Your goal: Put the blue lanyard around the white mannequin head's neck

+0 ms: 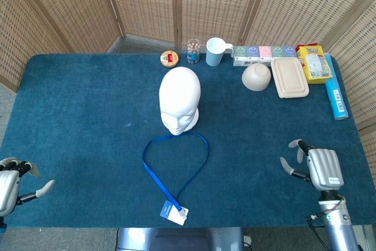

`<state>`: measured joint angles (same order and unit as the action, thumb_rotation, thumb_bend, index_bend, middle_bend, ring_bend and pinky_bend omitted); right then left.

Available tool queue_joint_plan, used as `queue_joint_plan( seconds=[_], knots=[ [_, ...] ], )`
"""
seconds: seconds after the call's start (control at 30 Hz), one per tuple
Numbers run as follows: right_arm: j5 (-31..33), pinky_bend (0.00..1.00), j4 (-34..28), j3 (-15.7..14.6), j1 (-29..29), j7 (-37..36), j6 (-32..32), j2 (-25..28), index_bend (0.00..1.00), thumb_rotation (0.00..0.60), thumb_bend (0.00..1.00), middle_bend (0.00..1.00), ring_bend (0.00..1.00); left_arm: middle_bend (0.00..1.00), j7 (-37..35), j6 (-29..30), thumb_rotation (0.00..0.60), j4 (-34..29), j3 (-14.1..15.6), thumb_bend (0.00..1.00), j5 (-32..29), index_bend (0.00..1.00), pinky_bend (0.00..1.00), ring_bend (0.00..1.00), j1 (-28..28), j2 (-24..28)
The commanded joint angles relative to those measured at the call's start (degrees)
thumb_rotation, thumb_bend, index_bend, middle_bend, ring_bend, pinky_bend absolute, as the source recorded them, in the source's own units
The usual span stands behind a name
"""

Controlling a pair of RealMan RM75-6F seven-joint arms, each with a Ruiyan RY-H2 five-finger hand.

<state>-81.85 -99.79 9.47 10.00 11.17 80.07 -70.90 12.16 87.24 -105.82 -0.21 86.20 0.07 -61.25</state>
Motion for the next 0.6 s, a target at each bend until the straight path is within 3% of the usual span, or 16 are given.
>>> queue_joint_plan(
  seconds=[0.03,0.17,0.4,0.6],
  knots=[
    [2.39,1.0,2.42,1.85,3.17,7.41,-1.52,-4.67,0.46,0.179,0.35,0.9,1.0,0.51,0.4,-0.71,0.041,0.12,-0.32,0.07,-0.48,0.56,0.22,0.38,-0.54,0.03],
    [5.45,1.0,4.38,2.83,6.22,13.04,-3.87,-9.43,0.48,0.179,0.35,0.99,1.0,0.51,1.0,-1.75,0.039,0.29,-0.98,0.07,-1.39,0.56,0.22,0.38,-1.45,-0.16],
    [11.59,1.0,8.64,3.85,12.19,17.51,-11.23,-15.94,0.5,0.181,0.35,1.0,1.0,0.51,1.7,-3.9,0.04,0.92,-1.79,0.07,-2.79,0.56,0.22,0.38,-3.17,-0.96],
    [13.82,1.0,10.49,4.28,14.45,18.89,-12.44,-18.76,0.51,0.182,0.35,1.0,1.0,0.51,2.07,-4.3,0.039,1.12,-2.08,0.07,-3.38,0.56,0.22,0.38,-3.71,-1.0]
  ],
)
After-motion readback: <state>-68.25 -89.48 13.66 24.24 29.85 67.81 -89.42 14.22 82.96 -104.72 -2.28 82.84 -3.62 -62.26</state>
